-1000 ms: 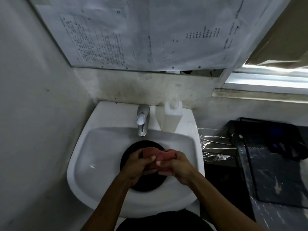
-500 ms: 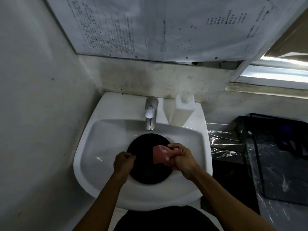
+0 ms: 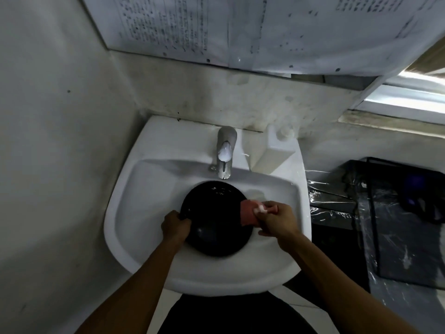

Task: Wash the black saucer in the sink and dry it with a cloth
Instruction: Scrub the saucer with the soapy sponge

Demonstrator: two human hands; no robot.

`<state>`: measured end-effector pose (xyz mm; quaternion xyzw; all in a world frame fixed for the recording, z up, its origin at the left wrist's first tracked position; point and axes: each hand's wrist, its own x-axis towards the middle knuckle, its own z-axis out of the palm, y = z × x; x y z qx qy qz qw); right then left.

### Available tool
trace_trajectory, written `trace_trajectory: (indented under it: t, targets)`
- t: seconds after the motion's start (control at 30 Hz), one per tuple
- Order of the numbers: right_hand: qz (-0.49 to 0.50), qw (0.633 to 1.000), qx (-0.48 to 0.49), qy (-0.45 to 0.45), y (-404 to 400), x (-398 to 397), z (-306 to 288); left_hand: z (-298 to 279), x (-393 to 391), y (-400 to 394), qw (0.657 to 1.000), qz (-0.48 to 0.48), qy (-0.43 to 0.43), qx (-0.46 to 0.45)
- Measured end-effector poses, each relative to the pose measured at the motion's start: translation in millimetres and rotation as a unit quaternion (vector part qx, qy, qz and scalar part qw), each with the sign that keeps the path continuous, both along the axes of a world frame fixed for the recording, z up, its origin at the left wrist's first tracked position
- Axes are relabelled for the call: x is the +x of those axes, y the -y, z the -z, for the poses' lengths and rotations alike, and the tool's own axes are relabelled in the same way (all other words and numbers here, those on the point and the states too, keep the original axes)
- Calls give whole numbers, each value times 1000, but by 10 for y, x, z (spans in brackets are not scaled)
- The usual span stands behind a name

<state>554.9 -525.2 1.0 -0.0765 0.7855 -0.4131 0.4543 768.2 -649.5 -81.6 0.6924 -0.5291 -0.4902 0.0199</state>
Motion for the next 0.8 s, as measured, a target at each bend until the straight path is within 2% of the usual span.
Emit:
trace_trajectory:
  t: [0.13,0.3,0.43,0.57,0.63,0.7,0.8]
  targets:
    - [-37,999,24,-17,23,10,2,-201,138,57,994,-15,-72,-80]
    - [-39,998,30,-44,133,115,-21,-515,271,-9,967,-31,-63,-246]
    - [-60,996,34,-61,219,162,-25,-668,345,-38,917,39,-40,-396]
    - [-110,992,28,-61,236,179,-55,-738,398,-50,863,85,-32,-497]
    - [-133,989,20,-62,235,186,-95,-754,409,-60,848,92,-32,-520]
    - [-158,984,12,-78,210,185,-141,-770,419,-75,849,93,-42,-519]
    - [-174,977,1,-121,159,190,-170,-788,393,-91,894,39,-70,-440]
